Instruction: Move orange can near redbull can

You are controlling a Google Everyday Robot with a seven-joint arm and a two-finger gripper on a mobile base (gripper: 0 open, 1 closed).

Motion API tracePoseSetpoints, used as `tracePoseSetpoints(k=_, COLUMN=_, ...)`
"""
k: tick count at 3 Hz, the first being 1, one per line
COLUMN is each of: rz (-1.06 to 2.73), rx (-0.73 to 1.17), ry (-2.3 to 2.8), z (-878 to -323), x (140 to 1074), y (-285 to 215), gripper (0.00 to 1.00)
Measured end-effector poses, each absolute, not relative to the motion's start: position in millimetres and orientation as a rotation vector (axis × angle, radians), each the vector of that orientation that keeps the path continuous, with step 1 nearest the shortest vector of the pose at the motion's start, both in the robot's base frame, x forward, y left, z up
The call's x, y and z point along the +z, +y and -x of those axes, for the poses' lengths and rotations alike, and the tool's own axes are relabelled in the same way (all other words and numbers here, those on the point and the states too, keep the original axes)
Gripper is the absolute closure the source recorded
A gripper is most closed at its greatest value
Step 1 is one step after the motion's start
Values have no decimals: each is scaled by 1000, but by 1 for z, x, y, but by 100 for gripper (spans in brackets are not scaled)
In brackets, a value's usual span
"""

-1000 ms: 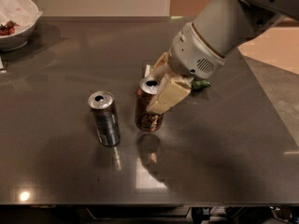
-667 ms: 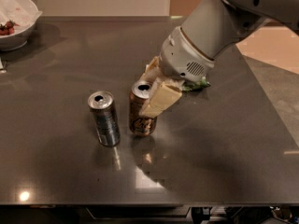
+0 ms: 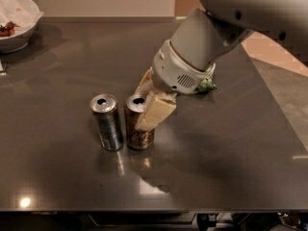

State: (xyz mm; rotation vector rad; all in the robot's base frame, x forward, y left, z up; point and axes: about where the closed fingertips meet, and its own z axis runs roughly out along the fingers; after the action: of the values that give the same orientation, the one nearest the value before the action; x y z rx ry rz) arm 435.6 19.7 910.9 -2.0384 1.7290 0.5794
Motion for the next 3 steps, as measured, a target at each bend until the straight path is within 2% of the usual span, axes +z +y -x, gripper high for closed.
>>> tracePoseSetpoints(k=3, rz=2069, rx=578, ry=1724, z=-434, x=900, y=30, gripper=12)
